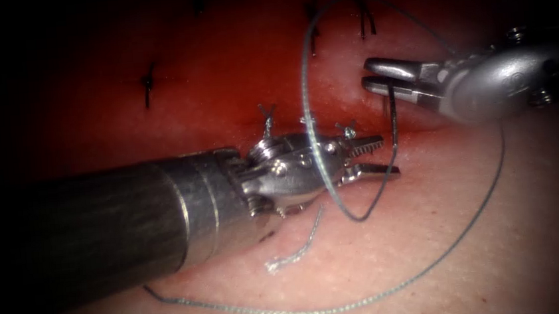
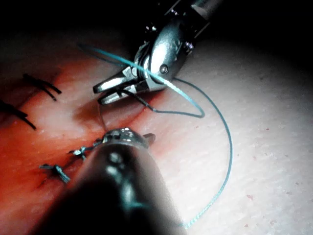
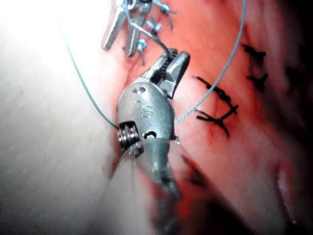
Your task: Wound Closure
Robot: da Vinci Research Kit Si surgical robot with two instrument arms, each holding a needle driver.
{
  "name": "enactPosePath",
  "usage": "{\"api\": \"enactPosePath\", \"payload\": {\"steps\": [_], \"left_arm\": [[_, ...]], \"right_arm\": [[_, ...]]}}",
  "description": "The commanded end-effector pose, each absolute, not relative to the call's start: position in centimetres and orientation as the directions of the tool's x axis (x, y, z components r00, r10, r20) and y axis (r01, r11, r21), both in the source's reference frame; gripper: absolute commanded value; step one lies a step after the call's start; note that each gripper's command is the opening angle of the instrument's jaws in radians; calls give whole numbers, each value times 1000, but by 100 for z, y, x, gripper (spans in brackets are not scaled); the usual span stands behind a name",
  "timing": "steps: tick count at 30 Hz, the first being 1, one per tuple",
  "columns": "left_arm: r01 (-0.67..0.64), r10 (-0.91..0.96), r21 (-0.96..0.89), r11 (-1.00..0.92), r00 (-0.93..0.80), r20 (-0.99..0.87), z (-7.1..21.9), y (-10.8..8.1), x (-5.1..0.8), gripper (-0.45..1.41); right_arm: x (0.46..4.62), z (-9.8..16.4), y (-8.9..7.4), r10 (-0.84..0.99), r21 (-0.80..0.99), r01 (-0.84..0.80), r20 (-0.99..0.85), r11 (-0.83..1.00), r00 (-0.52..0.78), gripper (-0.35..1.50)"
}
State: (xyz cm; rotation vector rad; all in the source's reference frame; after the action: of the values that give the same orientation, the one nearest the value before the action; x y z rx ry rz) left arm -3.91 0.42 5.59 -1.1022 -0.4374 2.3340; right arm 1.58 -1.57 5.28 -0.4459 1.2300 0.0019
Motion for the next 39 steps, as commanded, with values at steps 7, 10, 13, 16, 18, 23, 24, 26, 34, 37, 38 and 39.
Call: {"api": "enactPosePath", "payload": {"steps": [7, 10, 13, 16, 18, 23, 24, 26, 34, 37, 38, 39], "left_arm": [[-315, 576, -487, -814, -537, -616, 563, 45, -397, 37], [-315, 576, -487, -815, -539, -615, 563, 45, -398, 36], [-315, 575, -486, -815, -545, -611, 564, 43, -399, 34], [-315, 574, -485, -816, -547, -609, 564, 42, -400, 34], [-314, 573, -486, -816, -550, -608, 564, 42, -399, 34], [-312, 572, -486, -816, -554, -604, 564, 42, -399, 34], [-312, 572, -486, -816, -554, -604, 564, 42, -399, 34], [-312, 572, -486, -816, -554, -604, 564, 42, -399, 34], [-305, 567, -488, -818, -573, -592, 566, 38, -401, 34], [-288, 562, -497, -818, -584, -586, 568, 33, -403, 29], [-271, 558, -508, -818, -589, -584, 569, 31, -403, 24], [-245, 550, -523, -816, -607, -573, 570, 28, -404, 17]], "right_arm": [[164, 537, -162, -221, -310, -229, -912, 923, 346, -35], [163, 538, -164, -213, -301, -228, -915, 926, 342, -35], [163, 537, -162, -204, -293, -229, -917, 928, 343, -35], [163, 538, -163, -195, -283, -230, -919, 931, 342, -35], [163, 540, -165, -191, -278, -222, -918, 934, 348, -35], [163, 547, -171, -163, -250, -214, -921, 944, 355, -35], [162, 548, -172, -159, -246, -215, -922, 945, 353, -35], [162, 548, -174, -161, -247, -212, -921, 945, 355, -35], [161, 548, -173, -148, -235, -216, -923, 947, 357, -35], [161, 547, -170, -123, -210, -224, -929, 952, 350, -35], [161, 546, -168, -110, -197, -226, -932, 954, 346, -35], [161, 545, -166, -102, -189, -229, -933, 955, 344, -35]]}}
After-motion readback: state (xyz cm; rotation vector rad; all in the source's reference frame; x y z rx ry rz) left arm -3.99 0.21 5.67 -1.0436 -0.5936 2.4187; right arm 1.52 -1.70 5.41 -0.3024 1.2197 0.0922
